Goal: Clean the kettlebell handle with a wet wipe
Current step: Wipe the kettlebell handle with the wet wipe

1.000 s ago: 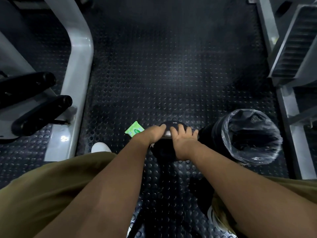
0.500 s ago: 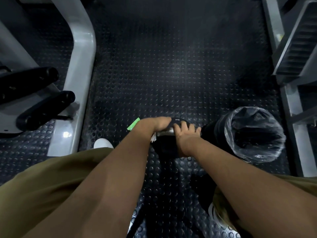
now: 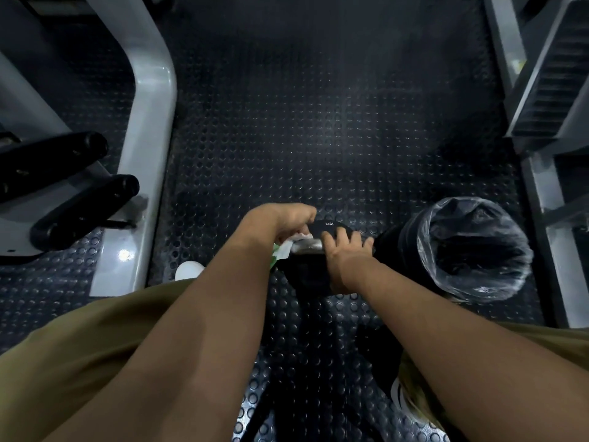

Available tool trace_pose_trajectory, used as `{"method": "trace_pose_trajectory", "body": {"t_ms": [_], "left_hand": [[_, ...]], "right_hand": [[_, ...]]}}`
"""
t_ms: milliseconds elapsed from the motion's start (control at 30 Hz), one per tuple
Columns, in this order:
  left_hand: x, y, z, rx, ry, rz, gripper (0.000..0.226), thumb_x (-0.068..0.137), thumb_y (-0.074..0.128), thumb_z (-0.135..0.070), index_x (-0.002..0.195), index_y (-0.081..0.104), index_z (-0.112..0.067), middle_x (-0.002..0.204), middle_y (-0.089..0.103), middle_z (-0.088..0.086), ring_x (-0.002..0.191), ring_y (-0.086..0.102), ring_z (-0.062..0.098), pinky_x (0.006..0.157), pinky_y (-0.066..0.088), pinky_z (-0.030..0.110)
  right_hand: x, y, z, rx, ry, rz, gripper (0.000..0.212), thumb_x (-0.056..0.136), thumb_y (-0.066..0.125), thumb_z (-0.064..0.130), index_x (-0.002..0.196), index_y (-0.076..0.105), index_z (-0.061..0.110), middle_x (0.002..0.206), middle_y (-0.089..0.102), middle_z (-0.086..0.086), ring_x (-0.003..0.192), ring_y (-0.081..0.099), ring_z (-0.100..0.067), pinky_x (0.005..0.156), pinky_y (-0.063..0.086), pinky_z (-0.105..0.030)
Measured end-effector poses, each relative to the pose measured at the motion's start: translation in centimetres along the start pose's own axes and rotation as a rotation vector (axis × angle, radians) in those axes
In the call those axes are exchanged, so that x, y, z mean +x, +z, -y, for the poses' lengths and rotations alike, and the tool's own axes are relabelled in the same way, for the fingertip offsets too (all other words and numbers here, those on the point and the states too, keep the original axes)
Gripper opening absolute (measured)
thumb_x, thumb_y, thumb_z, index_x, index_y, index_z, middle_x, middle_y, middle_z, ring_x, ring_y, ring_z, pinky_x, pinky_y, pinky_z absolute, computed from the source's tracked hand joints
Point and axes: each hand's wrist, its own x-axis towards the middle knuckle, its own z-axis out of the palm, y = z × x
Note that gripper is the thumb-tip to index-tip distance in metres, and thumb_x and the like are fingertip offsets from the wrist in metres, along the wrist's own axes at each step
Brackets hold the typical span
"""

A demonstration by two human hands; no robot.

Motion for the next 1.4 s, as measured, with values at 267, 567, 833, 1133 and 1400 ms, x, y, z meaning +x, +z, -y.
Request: {"method": "trace_pose_trajectory", "body": {"t_ms": [267, 567, 833, 1133, 1400], "left_hand": [[2.8, 4.4, 4.9, -0.245, 0.071, -0.321, 0.061, 0.097, 0.031, -0.051, 0.122, 0.068, -0.011, 0.118, 0.070, 0.015, 0.105, 0.064, 0.030, 0.099, 0.047, 0.040], [0.2, 0.0, 2.3, -0.205, 0.059, 0.020, 0.059, 0.093, 0.034, -0.048, 0.090, 0.077, -0.008, 0.062, 0.051, 0.003, 0.055, 0.040, 0.018, 0.059, 0.037, 0.033], [1.7, 4.7, 2.7, 0.040, 0.100, -0.343, 0.060, 0.104, 0.029, -0.050, 0.143, 0.059, -0.016, 0.144, 0.059, 0.013, 0.127, 0.056, 0.029, 0.097, 0.038, 0.037], [-0.5, 0.9, -0.7, 0.026, 0.040, -0.006, 0.067, 0.104, 0.031, -0.049, 0.078, 0.076, -0.007, 0.063, 0.067, 0.005, 0.067, 0.055, 0.020, 0.083, 0.045, 0.037], [0.6, 3.9, 2.4, -0.047, 0.066, -0.237, 0.097, 0.086, 0.037, -0.090, 0.155, 0.049, -0.022, 0.160, 0.046, 0.005, 0.144, 0.046, 0.027, 0.120, 0.031, 0.044]], "right_hand": [[-0.5, 0.1, -0.3, 0.026, -0.037, -0.036, 0.116, 0.075, 0.082, 0.029, 0.157, 0.000, 0.023, 0.148, 0.020, -0.012, 0.137, 0.027, -0.039, 0.118, 0.016, -0.068], [-0.7, -0.2, -0.1, 0.011, -0.015, -0.021, 0.122, 0.074, 0.084, 0.026, 0.158, -0.004, 0.022, 0.153, 0.014, -0.013, 0.141, 0.022, -0.042, 0.118, 0.014, -0.069], [-0.8, -0.3, -0.2, 0.021, -0.025, -0.026, 0.117, 0.073, 0.082, 0.018, 0.157, 0.001, 0.024, 0.148, 0.020, -0.011, 0.138, 0.025, -0.039, 0.118, 0.015, -0.068], [-0.5, -0.5, 0.1, -0.014, 0.013, 0.009, 0.120, 0.073, 0.084, 0.033, 0.157, -0.002, 0.024, 0.151, 0.018, -0.012, 0.142, 0.023, -0.040, 0.117, 0.016, -0.067], [-0.9, -0.2, 0.0, -0.004, -0.017, -0.028, 0.114, 0.073, 0.084, 0.029, 0.155, 0.005, 0.018, 0.146, 0.021, -0.011, 0.138, 0.027, -0.038, 0.116, 0.019, -0.067]]}}
